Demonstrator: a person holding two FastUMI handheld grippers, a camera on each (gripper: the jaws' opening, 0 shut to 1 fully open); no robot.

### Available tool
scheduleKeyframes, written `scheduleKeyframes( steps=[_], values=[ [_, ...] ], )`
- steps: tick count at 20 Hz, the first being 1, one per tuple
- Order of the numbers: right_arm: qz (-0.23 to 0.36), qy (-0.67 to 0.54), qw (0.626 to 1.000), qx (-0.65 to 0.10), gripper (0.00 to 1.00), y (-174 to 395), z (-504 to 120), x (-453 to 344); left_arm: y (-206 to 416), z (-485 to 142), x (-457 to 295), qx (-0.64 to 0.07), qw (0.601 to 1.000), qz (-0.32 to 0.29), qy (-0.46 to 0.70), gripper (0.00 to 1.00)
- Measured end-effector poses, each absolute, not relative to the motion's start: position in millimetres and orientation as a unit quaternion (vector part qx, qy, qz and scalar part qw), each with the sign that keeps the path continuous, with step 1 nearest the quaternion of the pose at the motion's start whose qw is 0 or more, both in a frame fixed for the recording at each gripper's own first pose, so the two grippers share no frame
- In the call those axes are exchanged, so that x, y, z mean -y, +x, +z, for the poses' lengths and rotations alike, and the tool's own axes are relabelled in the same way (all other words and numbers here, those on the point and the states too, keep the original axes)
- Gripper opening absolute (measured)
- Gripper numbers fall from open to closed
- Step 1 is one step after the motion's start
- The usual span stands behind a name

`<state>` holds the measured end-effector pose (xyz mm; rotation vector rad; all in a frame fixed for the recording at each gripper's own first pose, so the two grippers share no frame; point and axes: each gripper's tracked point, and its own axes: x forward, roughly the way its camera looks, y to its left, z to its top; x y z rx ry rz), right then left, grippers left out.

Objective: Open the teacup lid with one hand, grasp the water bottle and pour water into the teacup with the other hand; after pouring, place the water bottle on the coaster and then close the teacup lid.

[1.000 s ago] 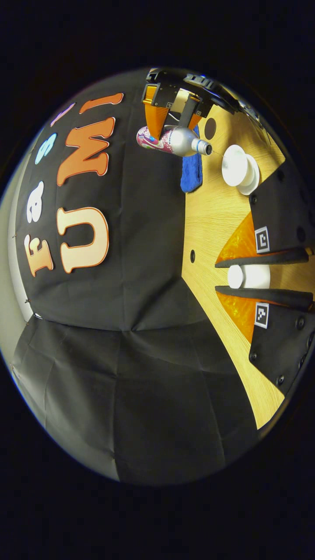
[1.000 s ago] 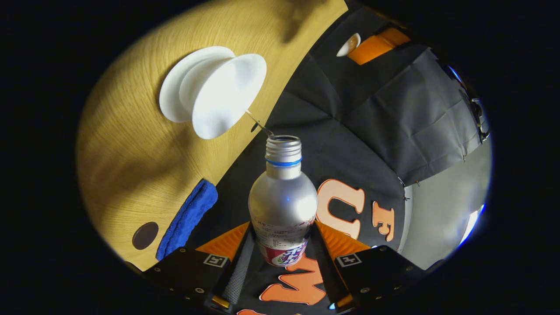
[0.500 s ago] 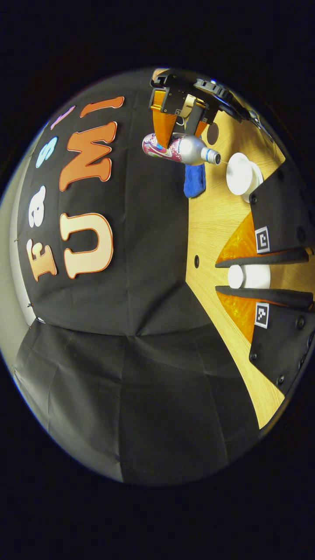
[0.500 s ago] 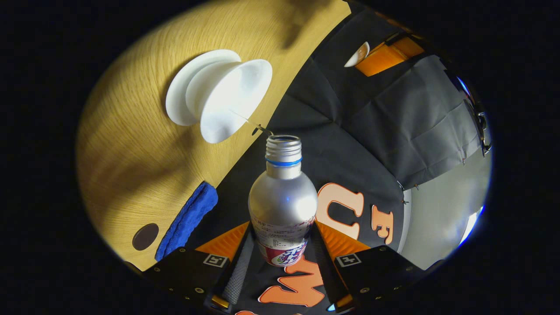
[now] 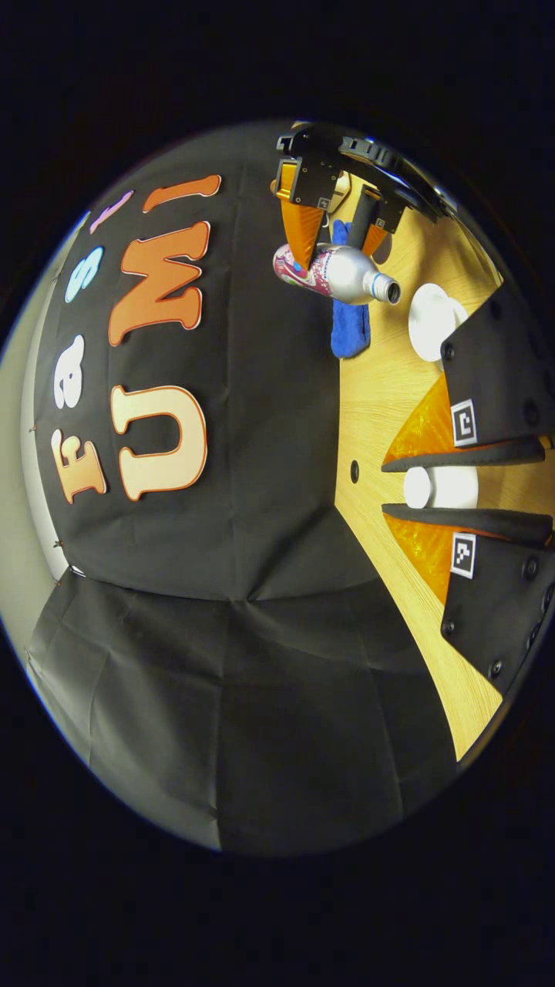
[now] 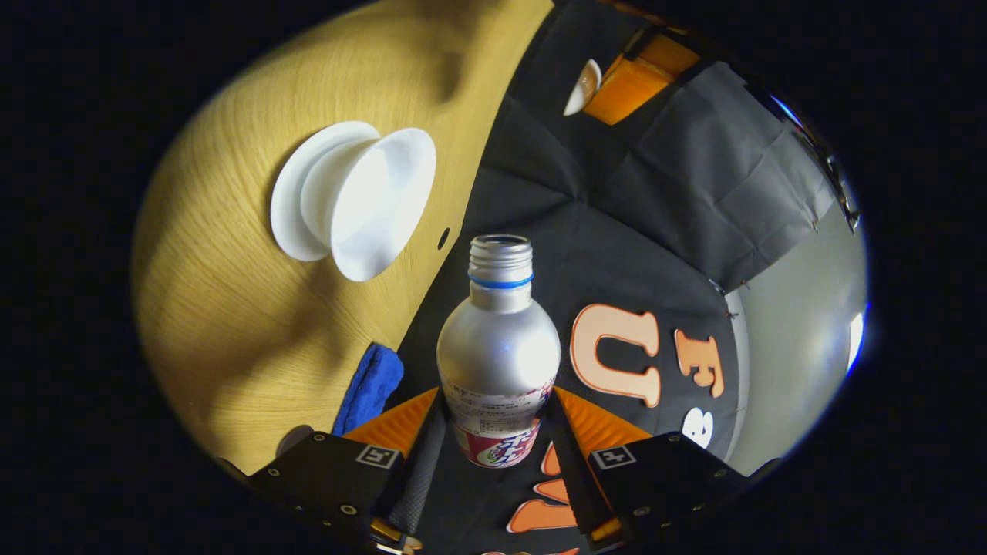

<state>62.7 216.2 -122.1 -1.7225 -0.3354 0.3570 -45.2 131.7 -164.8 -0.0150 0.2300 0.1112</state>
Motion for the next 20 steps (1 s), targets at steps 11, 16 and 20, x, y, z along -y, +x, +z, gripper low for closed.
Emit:
scheduleKeyframes(
  steps=[11, 16, 20],
  values=[
    [0.162, -0.558, 0.814, 0.015, 0.76, 72.9, -114.9, -166.3, -26.0, -138.9, -91.2, -0.088, 0.996, 0.022, -0.006, 0.27],
    [0.152, -0.453, 0.877, -0.046, 0.76, 90.0, -121.9, -122.8, -21.3, -138.4, -69.4, -0.09, 0.996, 0.005, -0.007, 0.27],
    [0.14, -0.364, 0.917, -0.078, 0.76, 103.9, -131.4, -94.6, -15.4, -132.6, -48.3, -0.088, 0.996, -0.011, -0.007, 0.27]
  ],
)
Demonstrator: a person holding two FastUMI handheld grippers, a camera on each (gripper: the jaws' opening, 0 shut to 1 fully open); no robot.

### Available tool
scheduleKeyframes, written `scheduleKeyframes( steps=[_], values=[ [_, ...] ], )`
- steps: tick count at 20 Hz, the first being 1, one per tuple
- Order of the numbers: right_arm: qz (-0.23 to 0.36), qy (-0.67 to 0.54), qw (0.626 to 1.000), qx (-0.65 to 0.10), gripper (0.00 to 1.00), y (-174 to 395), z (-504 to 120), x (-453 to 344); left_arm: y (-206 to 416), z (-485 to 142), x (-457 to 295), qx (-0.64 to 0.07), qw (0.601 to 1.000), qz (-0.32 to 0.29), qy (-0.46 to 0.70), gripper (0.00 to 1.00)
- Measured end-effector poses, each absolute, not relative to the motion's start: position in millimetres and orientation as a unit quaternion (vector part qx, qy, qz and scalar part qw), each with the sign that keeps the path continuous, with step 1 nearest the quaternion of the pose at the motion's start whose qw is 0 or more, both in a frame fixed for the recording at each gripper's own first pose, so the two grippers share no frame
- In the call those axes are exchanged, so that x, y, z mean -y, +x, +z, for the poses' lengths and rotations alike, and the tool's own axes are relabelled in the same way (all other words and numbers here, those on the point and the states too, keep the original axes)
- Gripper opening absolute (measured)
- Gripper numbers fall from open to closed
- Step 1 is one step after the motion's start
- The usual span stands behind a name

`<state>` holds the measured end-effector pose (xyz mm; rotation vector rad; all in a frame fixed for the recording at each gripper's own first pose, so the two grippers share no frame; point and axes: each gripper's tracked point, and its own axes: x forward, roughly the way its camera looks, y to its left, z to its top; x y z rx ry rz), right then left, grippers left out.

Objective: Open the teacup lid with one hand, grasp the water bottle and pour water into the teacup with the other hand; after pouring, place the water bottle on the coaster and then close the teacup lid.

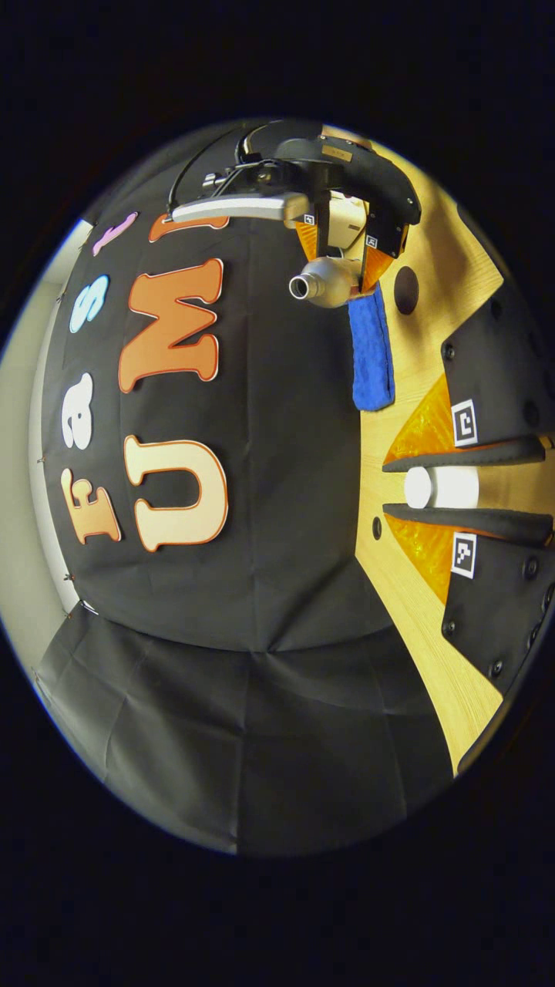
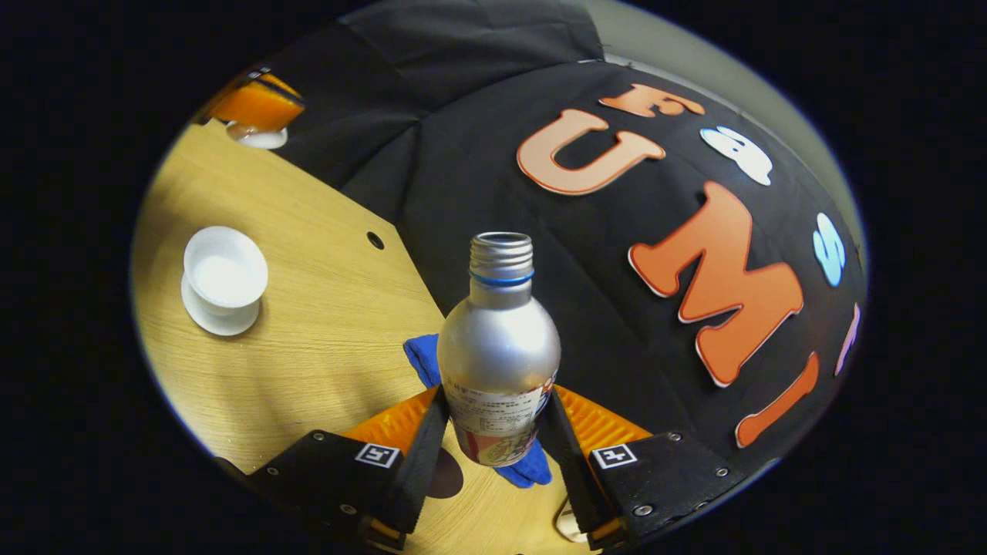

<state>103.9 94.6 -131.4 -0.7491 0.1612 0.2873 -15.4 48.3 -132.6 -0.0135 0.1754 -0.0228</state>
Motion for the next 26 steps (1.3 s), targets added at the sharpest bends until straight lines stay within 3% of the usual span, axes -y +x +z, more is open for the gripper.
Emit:
scheduleKeyframes(
  steps=[6, 13, 14, 26],
  values=[
    [0.138, -0.202, 0.961, -0.132, 0.76, 116.3, -144.5, -58.4, -9.9, -128.4, -29.5, -0.083, 0.996, -0.022, -0.008, 0.27],
    [0.139, -0.05, 0.971, -0.188, 0.76, 133.3, -176.1, -23.3, -9.0, -133.1, -21.2, -0.089, 0.996, -0.025, -0.016, 0.27],
    [0.137, -0.038, 0.97, -0.195, 0.76, 137.4, -179.5, -18.4, -10.0, -132.6, -20.8, -0.089, 0.996, -0.025, -0.018, 0.24],
    [0.147, -0.026, 0.96, -0.238, 0.76, 120.8, -213.3, -30.0, -3.3, -156.9, 1.4, -0.122, 0.991, -0.047, -0.027, 0.27]
  ],
)
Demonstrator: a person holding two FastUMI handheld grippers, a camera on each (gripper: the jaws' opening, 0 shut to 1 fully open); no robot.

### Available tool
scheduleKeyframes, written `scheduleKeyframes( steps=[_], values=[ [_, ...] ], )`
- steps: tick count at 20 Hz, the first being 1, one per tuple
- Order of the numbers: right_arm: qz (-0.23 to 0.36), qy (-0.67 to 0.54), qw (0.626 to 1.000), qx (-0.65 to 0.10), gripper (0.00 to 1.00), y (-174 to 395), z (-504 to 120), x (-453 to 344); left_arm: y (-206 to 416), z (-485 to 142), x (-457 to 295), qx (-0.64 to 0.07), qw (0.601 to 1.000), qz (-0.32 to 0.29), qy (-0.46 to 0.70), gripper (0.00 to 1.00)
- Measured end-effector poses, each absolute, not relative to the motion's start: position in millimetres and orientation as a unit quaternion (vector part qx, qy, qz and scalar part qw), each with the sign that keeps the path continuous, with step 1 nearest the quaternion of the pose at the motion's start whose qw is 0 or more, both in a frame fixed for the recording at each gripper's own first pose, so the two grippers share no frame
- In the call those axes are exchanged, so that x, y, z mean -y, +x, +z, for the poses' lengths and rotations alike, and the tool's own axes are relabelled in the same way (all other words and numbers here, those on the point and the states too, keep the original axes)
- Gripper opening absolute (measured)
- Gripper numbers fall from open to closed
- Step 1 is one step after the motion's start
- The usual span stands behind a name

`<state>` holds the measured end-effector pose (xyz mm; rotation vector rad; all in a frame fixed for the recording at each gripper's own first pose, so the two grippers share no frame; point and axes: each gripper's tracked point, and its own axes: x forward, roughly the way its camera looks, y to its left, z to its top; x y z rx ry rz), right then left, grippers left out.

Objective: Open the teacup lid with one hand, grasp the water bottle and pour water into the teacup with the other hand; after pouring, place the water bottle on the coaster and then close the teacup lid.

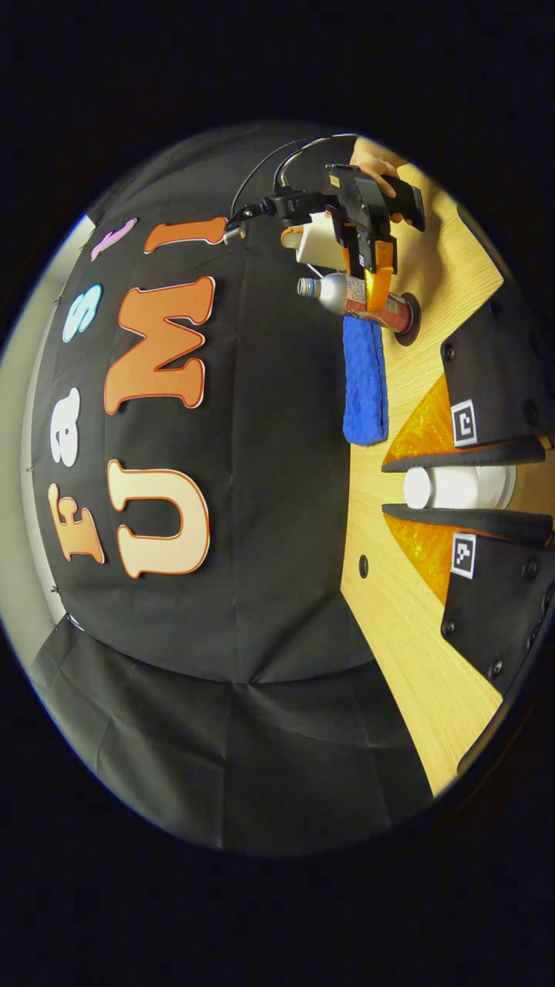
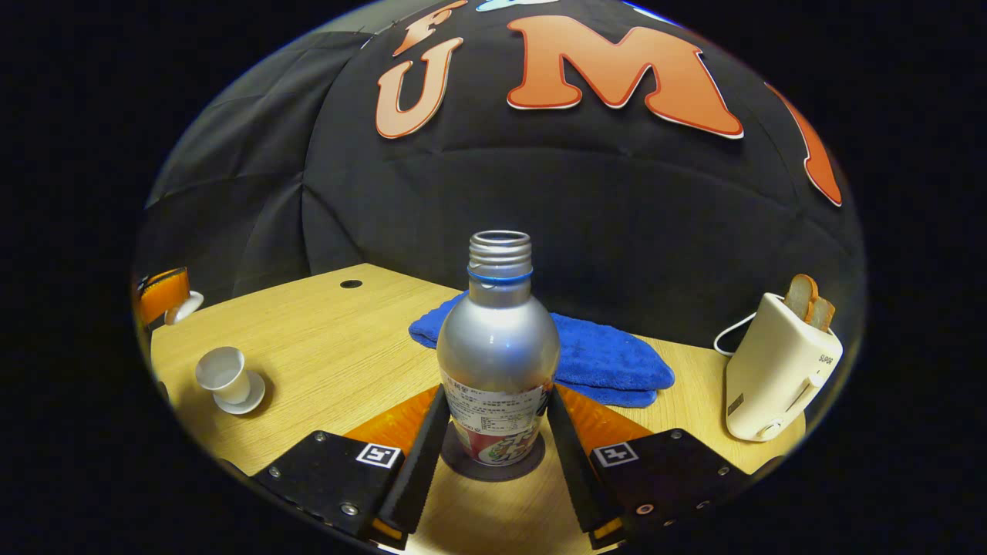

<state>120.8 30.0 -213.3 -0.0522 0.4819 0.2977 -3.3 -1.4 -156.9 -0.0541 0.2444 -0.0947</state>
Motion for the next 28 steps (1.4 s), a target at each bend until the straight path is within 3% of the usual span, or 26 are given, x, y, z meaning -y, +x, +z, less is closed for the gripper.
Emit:
scheduleKeyframes(
  steps=[19, 22, 24, 28],
  values=[
    [0.158, -0.021, 0.954, -0.254, 0.8, 92.9, -215.8, -23.2, -16.0, -230.0, 20.8, -0.207, 0.976, -0.062, -0.015, 0.24],
    [0.165, -0.025, 0.956, -0.242, 0.81, 82.1, -205.7, -23.3, -11.8, -231.7, 23.7, -0.205, 0.977, -0.064, -0.012, 0.3],
    [0.17, -0.027, 0.956, -0.237, 0.81, 73.1, -198.0, -24.5, -12.7, -234.2, 23.6, -0.211, 0.975, -0.064, -0.005, 0.27],
    [0.174, -0.033, 0.96, -0.218, 0.81, 55.8, -179.6, -20.1, -12.8, -232.6, 22.5, -0.211, 0.976, -0.062, 0.001, 0.35]
  ],
)
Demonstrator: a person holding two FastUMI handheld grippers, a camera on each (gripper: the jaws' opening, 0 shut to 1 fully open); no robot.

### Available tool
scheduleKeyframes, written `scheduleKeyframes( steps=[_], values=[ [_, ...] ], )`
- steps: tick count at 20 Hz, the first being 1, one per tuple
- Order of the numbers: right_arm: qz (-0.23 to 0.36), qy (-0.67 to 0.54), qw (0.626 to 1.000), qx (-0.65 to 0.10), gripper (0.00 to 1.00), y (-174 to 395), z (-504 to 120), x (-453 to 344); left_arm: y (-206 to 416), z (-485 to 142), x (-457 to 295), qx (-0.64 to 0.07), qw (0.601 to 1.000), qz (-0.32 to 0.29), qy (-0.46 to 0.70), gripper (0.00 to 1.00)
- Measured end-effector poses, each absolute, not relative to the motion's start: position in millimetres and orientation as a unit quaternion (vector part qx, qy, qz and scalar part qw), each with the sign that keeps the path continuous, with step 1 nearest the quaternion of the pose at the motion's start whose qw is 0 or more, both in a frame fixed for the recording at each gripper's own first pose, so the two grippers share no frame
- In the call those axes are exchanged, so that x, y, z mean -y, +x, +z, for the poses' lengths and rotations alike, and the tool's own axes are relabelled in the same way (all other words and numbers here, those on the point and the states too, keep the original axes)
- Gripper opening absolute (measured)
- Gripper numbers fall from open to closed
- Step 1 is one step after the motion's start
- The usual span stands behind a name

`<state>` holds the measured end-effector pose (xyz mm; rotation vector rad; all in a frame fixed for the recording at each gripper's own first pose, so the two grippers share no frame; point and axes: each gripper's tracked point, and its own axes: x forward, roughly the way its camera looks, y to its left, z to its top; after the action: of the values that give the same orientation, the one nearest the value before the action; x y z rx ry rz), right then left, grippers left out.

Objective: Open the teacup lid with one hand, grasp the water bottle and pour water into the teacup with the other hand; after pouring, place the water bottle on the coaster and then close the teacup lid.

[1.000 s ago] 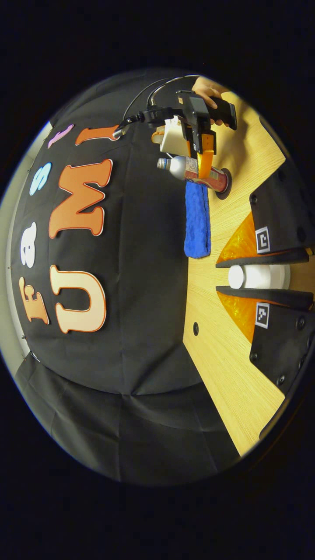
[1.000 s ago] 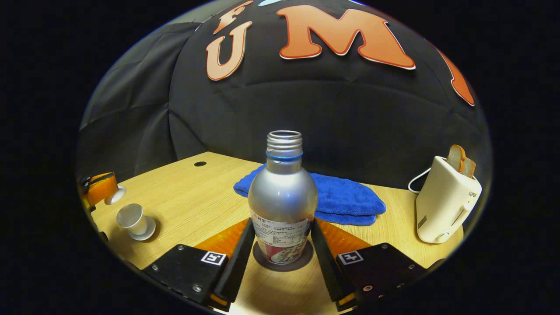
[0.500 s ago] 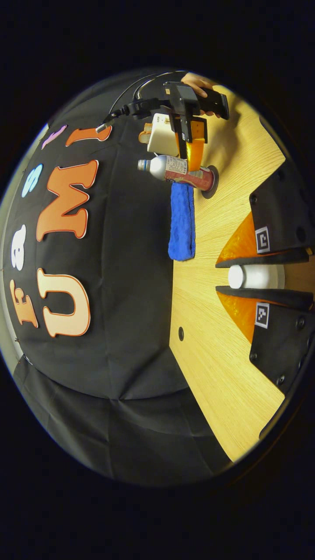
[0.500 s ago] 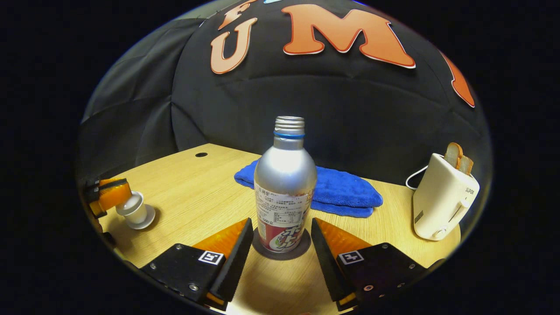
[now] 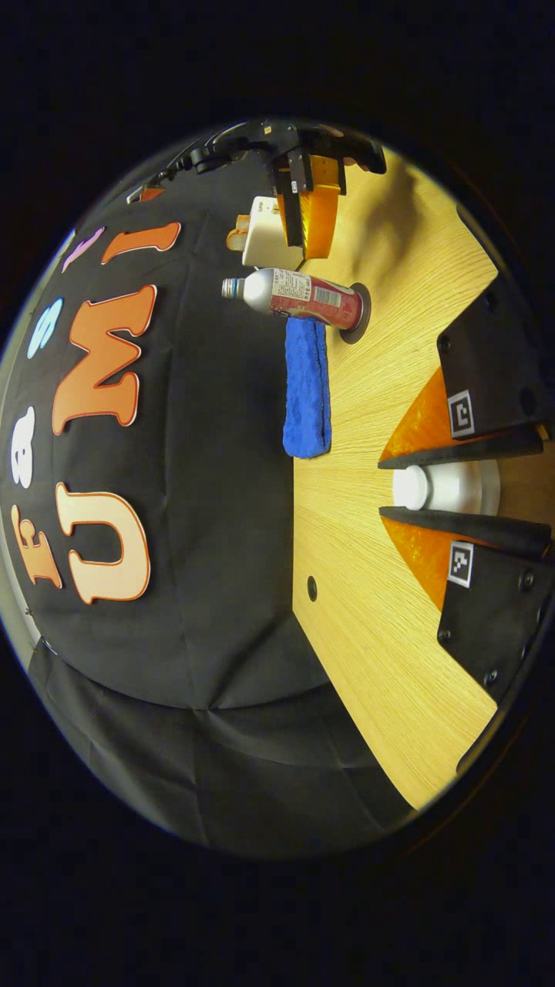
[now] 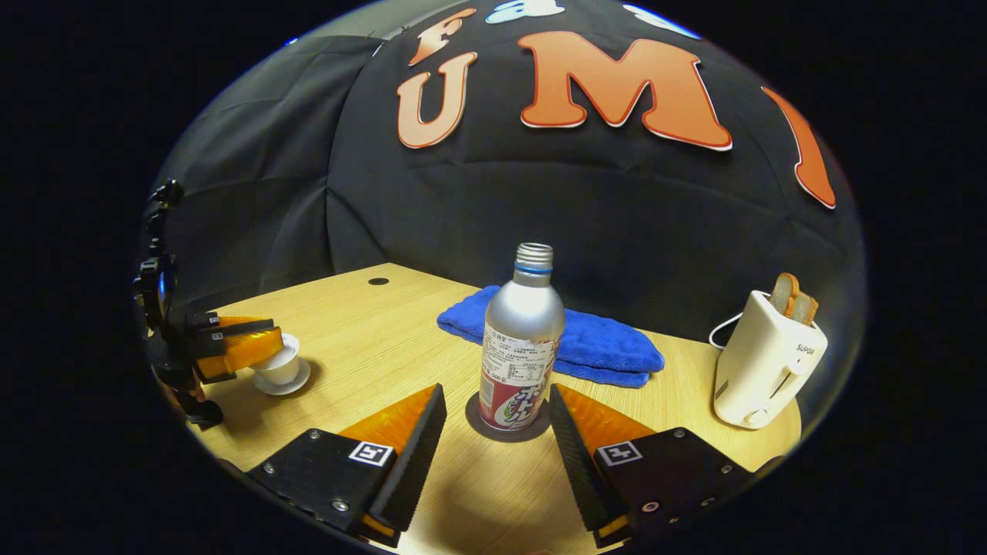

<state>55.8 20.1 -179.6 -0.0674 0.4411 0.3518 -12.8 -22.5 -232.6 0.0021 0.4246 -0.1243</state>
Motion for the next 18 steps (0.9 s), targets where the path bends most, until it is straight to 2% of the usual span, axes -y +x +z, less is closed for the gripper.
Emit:
scheduleKeyframes(
  steps=[1, 2, 3, 5, 6, 9, 14, 15, 16, 17, 18],
  values=[
    [0.173, -0.034, 0.961, -0.212, 0.82, 51.8, -175.0, -18.5, -12.0, -231.8, 21.8, -0.209, 0.976, -0.06, 0.003, 0.38],
    [0.17, -0.034, 0.963, -0.205, 0.83, 47.9, -169.1, -15.8, -12.9, -228.3, 20.6, -0.206, 0.977, -0.058, 0.004, 0.48],
    [0.163, -0.037, 0.966, -0.196, 0.81, 45.9, -162.8, -12.7, -12.2, -224.3, 20.7, -0.2, 0.978, -0.056, 0.004, 0.54],
    [0.145, -0.044, 0.974, -0.168, 0.83, 45.0, -145.6, -4.1, -12.3, -213.1, 21.2, -0.189, 0.98, -0.055, 0.008, 0.58],
    [0.137, -0.047, 0.977, -0.156, 0.83, 43.6, -139.1, -1.2, -11.6, -205.7, 21.1, -0.181, 0.982, -0.053, 0.01, 0.64],
    [0.109, -0.062, 0.984, -0.13, 0.84, 36.5, -117.5, 9.1, -8.2, -178.1, 31.1, -0.153, 0.986, -0.058, 0.0, 0.72],
    [0.039, -0.07, 0.994, -0.068, 0.84, 23.6, -79.2, 27.5, -11.5, -129.9, 56.4, -0.118, 0.989, -0.088, -0.019, 0.75],
    [0.031, -0.079, 0.995, -0.059, 0.84, 20.5, -73.4, 30.0, -12.6, -119.7, 59.3, -0.108, 0.99, -0.091, -0.02, 0.87],
    [0.027, -0.084, 0.995, -0.05, 0.85, 15.6, -66.2, 32.1, -14.4, -111.7, 61.2, -0.099, 0.991, -0.09, -0.019, 0.82],
    [0.027, -0.084, 0.995, -0.041, 0.85, 12.2, -58.7, 30.0, -13.7, -102.5, 62.7, -0.09, 0.992, -0.089, -0.019, 0.94],
    [0.027, -0.082, 0.996, -0.031, 0.84, 6.2, -51.1, 27.5, -14.9, -94.5, 63.9, -0.081, 0.993, -0.088, -0.021, 0.9]
  ],
)
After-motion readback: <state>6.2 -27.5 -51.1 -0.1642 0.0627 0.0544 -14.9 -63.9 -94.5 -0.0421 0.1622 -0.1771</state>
